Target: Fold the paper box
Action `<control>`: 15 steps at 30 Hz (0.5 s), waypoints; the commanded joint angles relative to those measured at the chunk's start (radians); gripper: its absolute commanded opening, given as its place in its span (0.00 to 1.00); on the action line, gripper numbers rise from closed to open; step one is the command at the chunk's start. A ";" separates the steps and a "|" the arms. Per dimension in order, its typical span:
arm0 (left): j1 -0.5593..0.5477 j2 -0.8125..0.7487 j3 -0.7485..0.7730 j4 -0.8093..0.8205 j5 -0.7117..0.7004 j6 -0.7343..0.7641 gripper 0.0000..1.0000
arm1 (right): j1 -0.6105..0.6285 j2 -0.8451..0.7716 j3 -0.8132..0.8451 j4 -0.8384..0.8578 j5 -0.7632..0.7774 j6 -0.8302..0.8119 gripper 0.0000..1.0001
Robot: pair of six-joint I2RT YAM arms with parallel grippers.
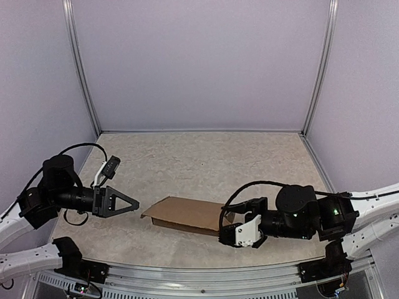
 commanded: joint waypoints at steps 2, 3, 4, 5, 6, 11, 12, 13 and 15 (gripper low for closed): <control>-0.027 0.023 0.063 -0.161 -0.166 0.160 0.99 | -0.127 0.014 0.017 -0.146 -0.277 0.343 0.41; -0.033 0.030 0.070 -0.163 -0.185 0.169 0.99 | -0.151 0.016 0.011 -0.140 -0.317 0.376 0.40; -0.042 0.034 0.077 -0.163 -0.201 0.178 0.99 | -0.171 0.016 0.001 -0.125 -0.356 0.406 0.40; -0.051 0.044 0.086 -0.165 -0.219 0.188 0.99 | -0.191 0.015 -0.011 -0.106 -0.389 0.436 0.40; -0.063 0.051 0.096 -0.167 -0.240 0.200 0.99 | -0.211 0.014 -0.025 -0.083 -0.430 0.462 0.40; -0.118 0.103 0.132 -0.144 -0.311 0.255 0.99 | -0.326 0.004 -0.134 0.088 -0.607 0.621 0.40; -0.125 0.120 0.133 -0.133 -0.320 0.264 0.99 | -0.343 0.005 -0.154 0.128 -0.628 0.640 0.40; -0.130 0.129 0.136 -0.124 -0.334 0.274 0.99 | -0.359 0.007 -0.176 0.161 -0.649 0.659 0.40; -0.140 0.151 0.143 -0.111 -0.354 0.296 0.99 | -0.392 0.019 -0.211 0.230 -0.689 0.693 0.40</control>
